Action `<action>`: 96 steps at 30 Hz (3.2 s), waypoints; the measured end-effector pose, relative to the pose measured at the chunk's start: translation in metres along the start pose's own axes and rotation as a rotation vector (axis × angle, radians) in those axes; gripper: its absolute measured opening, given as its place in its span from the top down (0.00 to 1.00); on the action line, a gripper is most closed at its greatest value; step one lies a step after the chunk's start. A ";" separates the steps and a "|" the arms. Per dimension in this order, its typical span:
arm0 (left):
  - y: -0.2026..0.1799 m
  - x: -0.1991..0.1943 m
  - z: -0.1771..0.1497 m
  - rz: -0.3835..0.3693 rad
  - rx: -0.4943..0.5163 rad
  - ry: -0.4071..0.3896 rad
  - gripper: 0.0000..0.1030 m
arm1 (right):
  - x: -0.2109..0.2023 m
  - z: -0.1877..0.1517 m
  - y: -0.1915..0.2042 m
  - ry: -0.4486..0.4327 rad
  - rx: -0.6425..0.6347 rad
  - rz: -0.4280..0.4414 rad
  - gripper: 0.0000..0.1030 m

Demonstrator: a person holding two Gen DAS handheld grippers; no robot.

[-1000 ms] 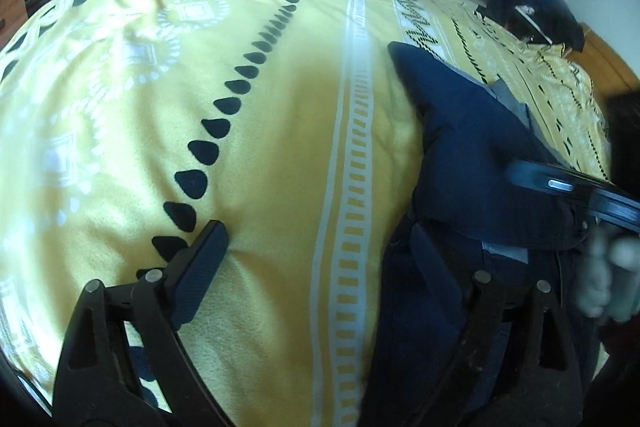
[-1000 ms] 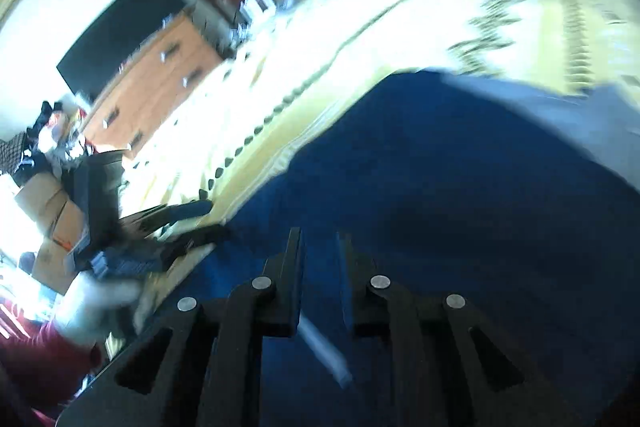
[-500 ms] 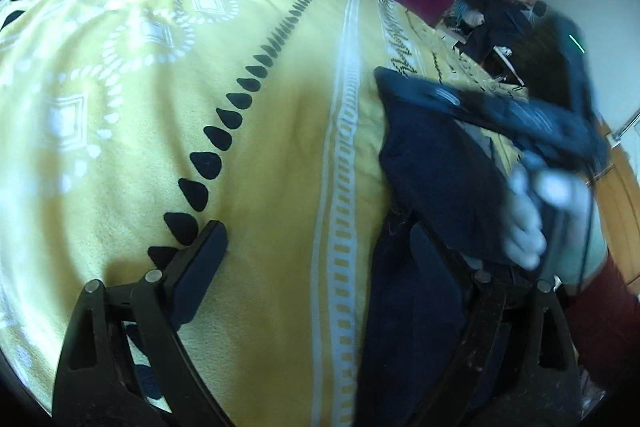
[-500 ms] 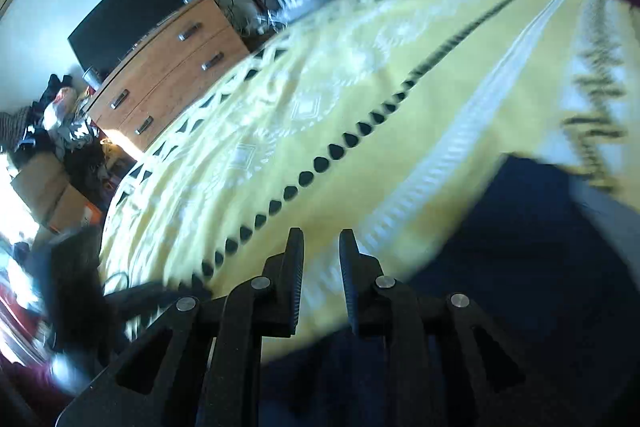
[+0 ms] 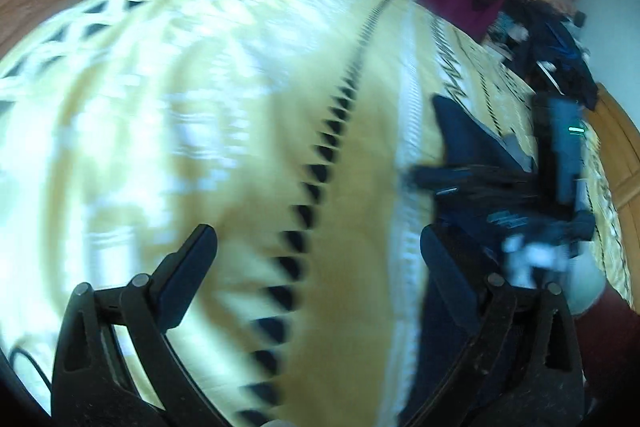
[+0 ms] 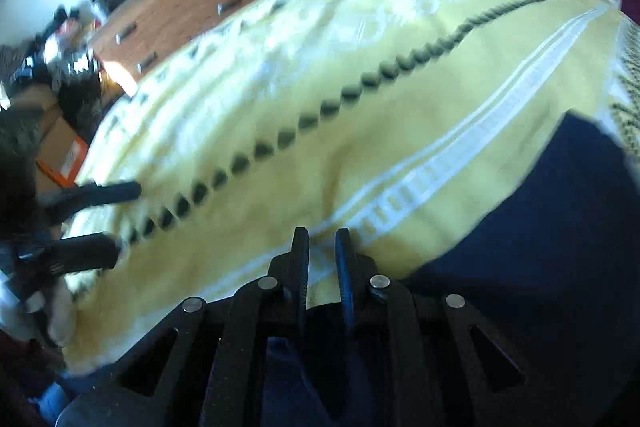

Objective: Fold small clothes

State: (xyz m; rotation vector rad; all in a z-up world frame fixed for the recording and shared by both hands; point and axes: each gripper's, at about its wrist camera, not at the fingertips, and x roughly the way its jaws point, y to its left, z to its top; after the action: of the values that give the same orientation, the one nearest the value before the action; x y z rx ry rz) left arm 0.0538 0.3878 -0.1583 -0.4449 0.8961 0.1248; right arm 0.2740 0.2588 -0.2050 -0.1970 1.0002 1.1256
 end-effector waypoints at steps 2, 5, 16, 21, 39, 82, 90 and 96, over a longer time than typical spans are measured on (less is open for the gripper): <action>0.016 -0.008 -0.003 0.024 -0.013 -0.014 0.00 | -0.038 -0.008 -0.008 -0.069 0.030 -0.003 0.81; 0.029 0.000 -0.008 0.060 -0.019 0.010 0.00 | -0.068 -0.038 -0.015 -0.050 0.008 -0.082 0.80; 0.005 0.041 -0.012 0.252 0.145 0.146 0.00 | 0.009 -0.020 0.017 0.030 -0.013 0.005 0.64; 0.014 0.029 -0.021 0.211 0.162 0.156 0.00 | -0.072 -0.052 0.028 -0.064 0.046 -0.031 0.62; -0.027 -0.090 -0.104 -0.107 0.375 0.166 0.06 | -0.383 -0.438 0.089 0.011 0.639 -0.456 0.50; -0.052 -0.086 -0.168 -0.371 0.339 0.368 0.88 | -0.352 -0.528 0.087 0.067 0.819 -0.303 0.88; -0.067 -0.134 -0.100 -0.630 0.171 0.193 0.90 | -0.474 -0.472 0.109 -0.379 0.747 -0.170 0.90; -0.091 -0.134 -0.011 -0.685 0.113 0.066 0.89 | -0.540 -0.418 0.052 -0.557 0.705 -0.196 0.90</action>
State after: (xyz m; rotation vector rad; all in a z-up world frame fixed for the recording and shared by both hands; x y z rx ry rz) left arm -0.0118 0.3115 -0.0304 -0.6290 0.7683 -0.5675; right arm -0.0426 -0.3210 -0.0229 0.5496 0.7925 0.5438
